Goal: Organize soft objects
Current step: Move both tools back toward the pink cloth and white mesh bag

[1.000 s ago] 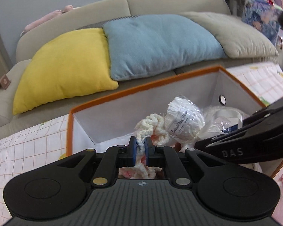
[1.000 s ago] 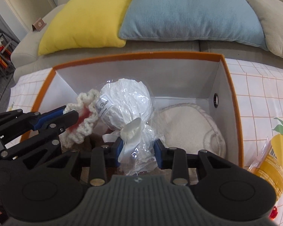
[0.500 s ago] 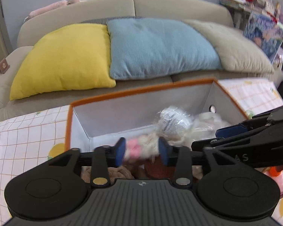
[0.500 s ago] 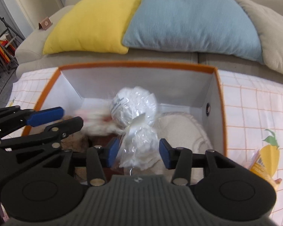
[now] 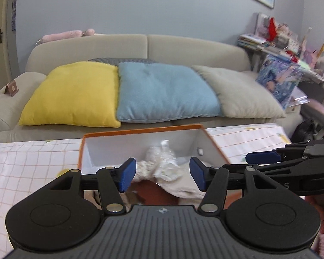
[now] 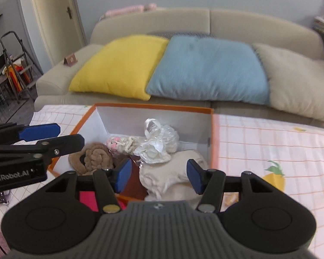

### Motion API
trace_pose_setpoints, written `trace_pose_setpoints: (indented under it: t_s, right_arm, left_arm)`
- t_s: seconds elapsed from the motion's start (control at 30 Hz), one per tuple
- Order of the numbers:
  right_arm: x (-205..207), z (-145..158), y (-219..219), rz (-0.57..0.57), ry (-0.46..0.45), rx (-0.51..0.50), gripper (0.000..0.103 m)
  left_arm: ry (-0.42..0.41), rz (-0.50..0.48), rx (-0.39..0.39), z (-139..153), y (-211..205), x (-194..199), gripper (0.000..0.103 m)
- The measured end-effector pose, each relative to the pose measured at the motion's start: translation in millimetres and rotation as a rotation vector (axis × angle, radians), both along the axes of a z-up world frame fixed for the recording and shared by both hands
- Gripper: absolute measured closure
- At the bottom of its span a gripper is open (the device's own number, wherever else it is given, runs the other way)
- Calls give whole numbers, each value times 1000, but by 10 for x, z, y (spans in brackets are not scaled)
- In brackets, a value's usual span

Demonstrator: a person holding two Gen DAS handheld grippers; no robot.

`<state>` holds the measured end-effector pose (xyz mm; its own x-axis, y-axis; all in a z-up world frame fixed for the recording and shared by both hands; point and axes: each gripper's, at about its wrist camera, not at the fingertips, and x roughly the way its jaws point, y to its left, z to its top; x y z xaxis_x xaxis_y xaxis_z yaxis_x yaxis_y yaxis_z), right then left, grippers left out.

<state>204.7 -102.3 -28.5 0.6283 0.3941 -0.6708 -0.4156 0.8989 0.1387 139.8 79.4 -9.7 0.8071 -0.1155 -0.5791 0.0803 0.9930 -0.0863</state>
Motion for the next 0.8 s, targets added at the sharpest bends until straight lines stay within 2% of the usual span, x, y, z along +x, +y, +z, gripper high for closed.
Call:
trace_pose_setpoints:
  t_s: [0.2,0.3,0.57,0.67,0.8]
  right_arm:
    - [-555,-1,-392,-74,-68,-25,42]
    - [-783,-85,-601,-115,-46,-39,42]
    - [-1200,-507,-1065,-231,149,-86,42]
    - [-1337,-690,-1167,-265,190,-101,42]
    - [-1428,-868,-1241,-283,223,-109,42]
  left_arm:
    - [-27,-27,-65,38,-226,-439,36]
    - [-8,-42,-83,-14,-326,-598,36]
    - [189,-79,-166,-492,-503,-851,36]
    - [278,-85,-163,-681,-594,-881,36]
    - [345,-94,-157,-846,-729,-837,36]
